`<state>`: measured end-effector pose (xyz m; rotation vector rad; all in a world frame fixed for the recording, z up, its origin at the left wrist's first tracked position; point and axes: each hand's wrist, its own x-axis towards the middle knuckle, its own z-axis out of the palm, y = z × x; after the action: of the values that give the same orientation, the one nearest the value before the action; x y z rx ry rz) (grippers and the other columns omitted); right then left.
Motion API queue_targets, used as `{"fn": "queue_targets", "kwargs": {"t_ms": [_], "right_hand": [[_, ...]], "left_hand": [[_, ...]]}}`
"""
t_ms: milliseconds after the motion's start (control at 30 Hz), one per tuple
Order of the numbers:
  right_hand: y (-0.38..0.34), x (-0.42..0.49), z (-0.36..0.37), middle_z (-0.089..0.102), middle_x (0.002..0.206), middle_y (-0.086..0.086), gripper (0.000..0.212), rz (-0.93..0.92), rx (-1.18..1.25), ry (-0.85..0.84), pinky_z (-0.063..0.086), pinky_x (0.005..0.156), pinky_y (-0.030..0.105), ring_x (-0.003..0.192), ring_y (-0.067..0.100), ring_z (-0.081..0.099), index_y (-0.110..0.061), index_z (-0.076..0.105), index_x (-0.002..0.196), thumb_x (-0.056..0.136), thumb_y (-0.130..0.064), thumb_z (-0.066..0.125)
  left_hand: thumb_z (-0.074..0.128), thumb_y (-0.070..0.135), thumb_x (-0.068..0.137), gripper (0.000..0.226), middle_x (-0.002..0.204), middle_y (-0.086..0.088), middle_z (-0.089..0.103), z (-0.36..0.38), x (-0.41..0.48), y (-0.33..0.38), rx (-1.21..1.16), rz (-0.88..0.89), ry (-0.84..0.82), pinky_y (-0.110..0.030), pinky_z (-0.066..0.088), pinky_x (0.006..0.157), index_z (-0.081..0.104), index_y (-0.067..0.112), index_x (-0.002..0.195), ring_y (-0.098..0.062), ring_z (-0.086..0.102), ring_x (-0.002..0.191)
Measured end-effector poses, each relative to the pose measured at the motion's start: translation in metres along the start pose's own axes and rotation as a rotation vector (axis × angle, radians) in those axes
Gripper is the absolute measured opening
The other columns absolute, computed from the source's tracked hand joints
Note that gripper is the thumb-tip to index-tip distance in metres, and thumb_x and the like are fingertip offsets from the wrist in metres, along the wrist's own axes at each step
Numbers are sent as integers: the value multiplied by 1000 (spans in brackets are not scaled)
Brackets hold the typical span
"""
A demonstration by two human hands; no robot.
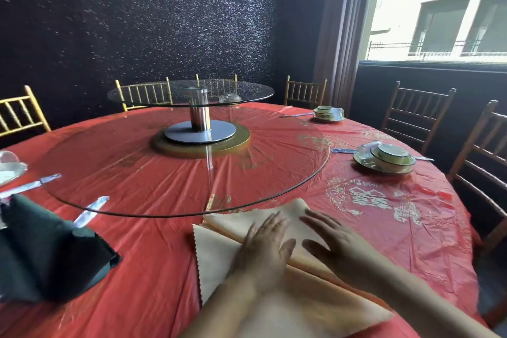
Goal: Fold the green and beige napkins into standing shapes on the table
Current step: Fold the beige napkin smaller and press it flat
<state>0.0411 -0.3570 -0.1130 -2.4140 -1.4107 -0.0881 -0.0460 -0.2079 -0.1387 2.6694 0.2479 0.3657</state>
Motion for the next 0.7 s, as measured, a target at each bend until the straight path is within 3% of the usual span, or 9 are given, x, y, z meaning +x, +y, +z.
{"fn": "queue_targets", "kwargs": {"t_ms": [33,100,167,267,400,500,567,700], "right_hand": [[-9,14,4,30,147,-13,94,-59,51,10,13,106,12,137,6,26,-25,38,139,73,-82,4],[-26,38,16,56,130,-2,45,-124,67,-18,30,100,17,121,13,48,-20,58,123,93,-47,39],[-44,59,29,65,111,5,27,-186,54,6,42,90,28,106,20,57,-15,67,110,94,-25,48],[-75,84,44,61,106,7,27,-184,-12,-6,42,78,30,98,25,58,-20,65,111,94,-29,46],[-92,110,62,59,112,6,33,-87,49,-72,43,78,28,101,26,59,-30,64,113,88,-43,47],[-91,115,70,57,96,0,63,-58,123,-82,40,70,27,94,23,58,-35,68,92,65,-63,19],[-87,115,75,42,73,-4,57,-87,169,-75,33,60,28,82,22,52,-28,58,71,57,-59,12],[-79,110,85,45,75,-1,36,-110,212,-7,36,64,30,76,7,43,-23,62,81,86,-46,34]], "left_hand": [[11,60,80,78,148,2,36,-9,-3,-4,-71,-19,84,-22,14,113,48,17,133,-7,28,138],[34,33,81,46,125,-2,59,-28,-14,-20,-125,-96,294,-25,36,103,68,14,105,-17,53,118],[51,19,83,22,104,-4,64,-50,-28,-48,-7,-266,430,-35,48,87,70,15,92,-25,62,98],[59,26,87,20,108,-6,63,-72,-46,-93,130,-570,313,-33,47,85,68,17,102,-26,60,102],[65,32,83,24,101,-4,71,-71,-41,-111,-67,-634,273,-28,45,79,71,14,98,-22,64,99],[66,39,80,24,98,-2,72,-66,-28,-111,-76,-678,269,-28,46,77,71,20,94,-22,64,97],[69,38,77,23,99,-4,71,-65,-20,-109,-59,-706,256,-28,46,75,70,21,92,-24,64,96],[67,31,76,20,102,1,68,-62,-10,-103,-33,-757,248,-24,44,74,66,22,94,-20,63,97]]}}
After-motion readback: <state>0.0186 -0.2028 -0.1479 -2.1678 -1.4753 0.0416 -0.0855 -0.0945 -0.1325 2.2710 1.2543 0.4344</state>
